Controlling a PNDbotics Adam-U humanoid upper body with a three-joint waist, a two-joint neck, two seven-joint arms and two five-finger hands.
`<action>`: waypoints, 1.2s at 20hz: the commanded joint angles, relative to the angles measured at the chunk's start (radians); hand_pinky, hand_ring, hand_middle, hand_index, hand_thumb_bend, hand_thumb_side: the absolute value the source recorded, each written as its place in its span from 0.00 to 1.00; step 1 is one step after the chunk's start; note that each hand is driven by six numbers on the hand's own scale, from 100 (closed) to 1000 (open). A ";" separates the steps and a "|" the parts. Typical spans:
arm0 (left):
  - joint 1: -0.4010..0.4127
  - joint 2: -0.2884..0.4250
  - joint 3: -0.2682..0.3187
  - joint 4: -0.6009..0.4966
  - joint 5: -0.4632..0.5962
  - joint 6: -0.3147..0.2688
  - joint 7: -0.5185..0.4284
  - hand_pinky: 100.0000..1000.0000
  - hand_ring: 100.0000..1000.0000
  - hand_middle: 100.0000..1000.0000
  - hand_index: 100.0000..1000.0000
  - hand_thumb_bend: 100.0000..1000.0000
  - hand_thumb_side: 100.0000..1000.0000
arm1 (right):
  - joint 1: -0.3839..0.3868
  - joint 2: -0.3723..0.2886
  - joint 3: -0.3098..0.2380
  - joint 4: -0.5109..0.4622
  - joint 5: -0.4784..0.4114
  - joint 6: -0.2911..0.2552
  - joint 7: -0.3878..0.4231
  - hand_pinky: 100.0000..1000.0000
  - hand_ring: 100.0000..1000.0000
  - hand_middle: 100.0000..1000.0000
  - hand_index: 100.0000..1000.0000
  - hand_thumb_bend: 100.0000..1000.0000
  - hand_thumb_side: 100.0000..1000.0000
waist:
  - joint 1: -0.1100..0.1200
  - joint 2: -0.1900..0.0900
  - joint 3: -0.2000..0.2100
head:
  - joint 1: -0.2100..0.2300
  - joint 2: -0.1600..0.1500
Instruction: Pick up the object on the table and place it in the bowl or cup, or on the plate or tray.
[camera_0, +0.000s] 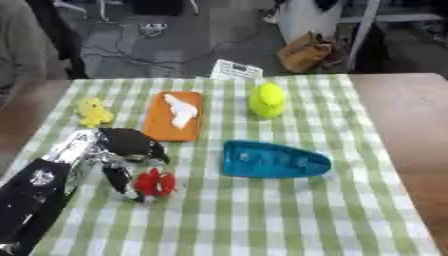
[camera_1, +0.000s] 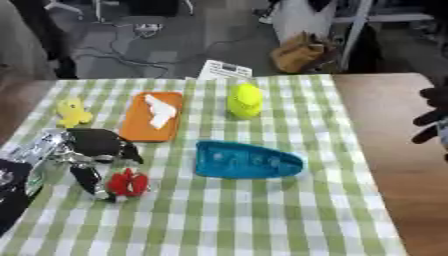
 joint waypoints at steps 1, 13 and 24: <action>-0.014 0.022 0.013 -0.012 0.001 -0.219 -0.197 0.71 0.78 0.72 0.92 0.59 0.42 | -0.011 -0.027 -0.004 -0.024 0.000 -0.002 0.000 0.43 0.55 0.71 0.66 0.00 0.67 | 0.005 -0.031 0.000 | -0.003 -0.015; -0.049 -0.019 -0.025 0.019 0.027 -0.219 -0.250 0.71 0.77 0.73 0.90 0.55 0.40 | -0.011 -0.027 -0.002 -0.024 -0.001 -0.002 0.001 0.43 0.55 0.70 0.66 0.00 0.67 | 0.003 -0.031 -0.002 | -0.002 -0.015; -0.050 -0.008 -0.014 0.028 0.050 -0.219 -0.299 0.62 0.55 0.44 0.54 0.25 0.27 | -0.010 -0.027 -0.003 -0.024 -0.001 -0.001 0.001 0.43 0.55 0.71 0.66 0.00 0.67 | 0.002 -0.032 0.001 | -0.003 -0.019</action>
